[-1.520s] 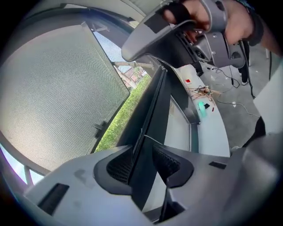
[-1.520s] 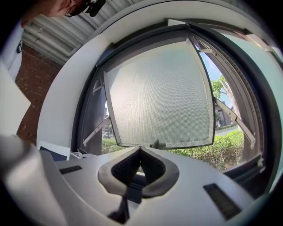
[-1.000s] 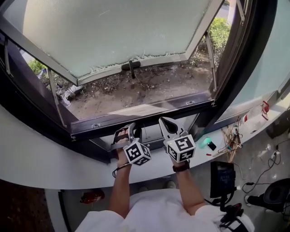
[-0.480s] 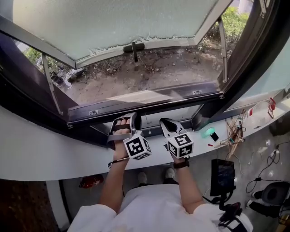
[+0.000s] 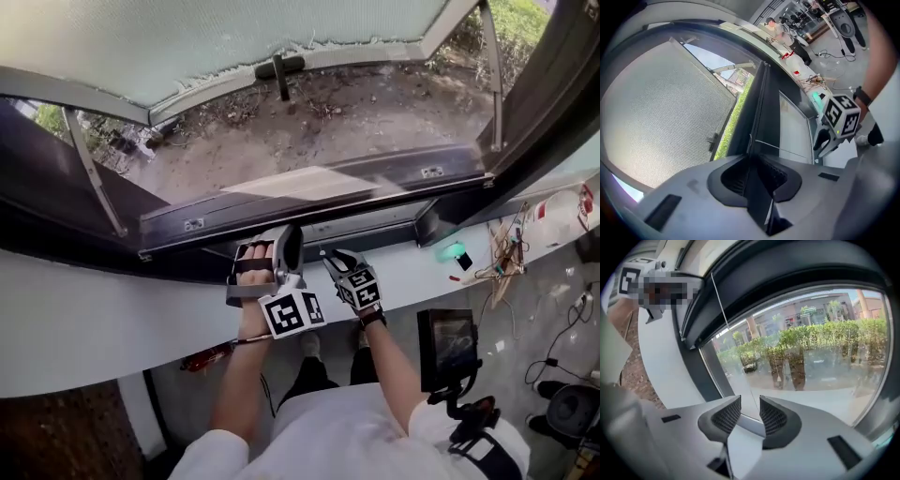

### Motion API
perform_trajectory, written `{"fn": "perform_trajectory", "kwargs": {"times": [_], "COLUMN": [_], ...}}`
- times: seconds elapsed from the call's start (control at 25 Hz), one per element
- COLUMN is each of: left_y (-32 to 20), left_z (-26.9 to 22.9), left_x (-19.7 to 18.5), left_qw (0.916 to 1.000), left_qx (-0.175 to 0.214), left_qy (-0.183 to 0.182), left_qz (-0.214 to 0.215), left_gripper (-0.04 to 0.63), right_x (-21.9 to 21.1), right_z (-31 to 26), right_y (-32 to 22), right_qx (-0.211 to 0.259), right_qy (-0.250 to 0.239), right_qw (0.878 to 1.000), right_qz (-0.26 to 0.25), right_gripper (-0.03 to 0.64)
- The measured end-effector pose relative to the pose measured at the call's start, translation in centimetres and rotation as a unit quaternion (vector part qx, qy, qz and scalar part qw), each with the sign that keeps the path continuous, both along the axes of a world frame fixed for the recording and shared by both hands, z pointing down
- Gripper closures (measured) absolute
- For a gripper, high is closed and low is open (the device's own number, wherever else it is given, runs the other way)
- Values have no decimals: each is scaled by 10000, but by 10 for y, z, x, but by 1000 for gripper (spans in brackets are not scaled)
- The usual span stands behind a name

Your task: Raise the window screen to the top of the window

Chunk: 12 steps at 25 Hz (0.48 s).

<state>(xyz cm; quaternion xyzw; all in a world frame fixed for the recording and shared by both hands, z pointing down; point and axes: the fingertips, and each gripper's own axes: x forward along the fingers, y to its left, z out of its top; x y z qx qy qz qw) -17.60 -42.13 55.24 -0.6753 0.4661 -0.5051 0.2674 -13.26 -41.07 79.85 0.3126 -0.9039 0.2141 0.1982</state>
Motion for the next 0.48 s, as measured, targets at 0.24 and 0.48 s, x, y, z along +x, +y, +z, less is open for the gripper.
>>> {"fn": "perform_trajectory", "kwargs": {"times": [0.24,0.48], "left_y": [-2,2], "left_z": [0,-2], "left_x": [1,0], "left_qw": [9998,9983], "left_qx": [110,-11], "left_qy": [20,573], "left_qz": [-170,-92], "left_gripper": [538,538], "right_x": [-30,-48], "right_z": [64,91], "right_y": [-22,-23], "right_qx": [-222,-649], "right_qy": [456,675], "right_qw": [9987,9956], "right_qz": [17,37], "right_gripper": [511,514]}}
